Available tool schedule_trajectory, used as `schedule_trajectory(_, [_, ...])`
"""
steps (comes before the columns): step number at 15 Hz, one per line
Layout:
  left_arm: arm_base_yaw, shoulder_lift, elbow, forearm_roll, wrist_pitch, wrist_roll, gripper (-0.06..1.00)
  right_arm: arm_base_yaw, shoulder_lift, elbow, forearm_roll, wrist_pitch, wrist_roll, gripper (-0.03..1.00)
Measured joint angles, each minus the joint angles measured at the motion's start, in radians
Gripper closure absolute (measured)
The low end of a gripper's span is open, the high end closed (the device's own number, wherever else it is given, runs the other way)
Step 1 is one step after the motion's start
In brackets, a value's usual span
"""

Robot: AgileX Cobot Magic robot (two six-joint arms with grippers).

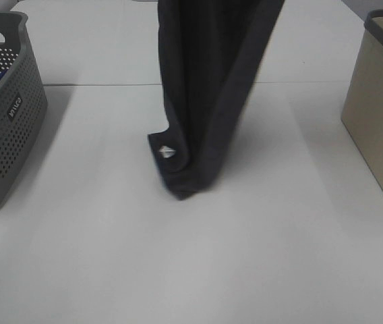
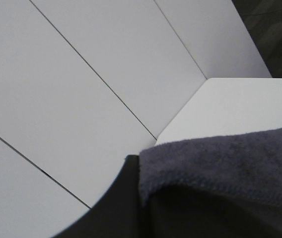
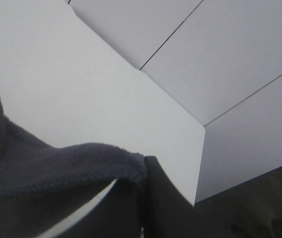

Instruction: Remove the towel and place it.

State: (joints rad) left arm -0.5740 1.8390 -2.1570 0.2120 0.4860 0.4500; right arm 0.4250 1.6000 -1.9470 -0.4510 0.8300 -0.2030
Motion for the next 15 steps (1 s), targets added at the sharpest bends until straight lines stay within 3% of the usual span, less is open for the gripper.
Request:
schedule_trajectory(5, [0.033, 0.001, 0.0, 0.0, -0.073, 0.0, 0.94, 0.0, 0.016, -0.005, -0.031, -0.179, 0.051, 0.96])
schedule_trajectory(10, [0.05, 0.035, -0.001, 0.022, -0.356, 0.001, 0.94, 0.0, 0.026, -0.005, -0.118, -0.423, 0.072, 0.96])
schedule_trajectory(15, [0.059, 0.057, -0.001, 0.034, -0.401, 0.003, 0.94, 0.0, 0.051, -0.005, -0.189, -0.492, 0.077, 0.96])
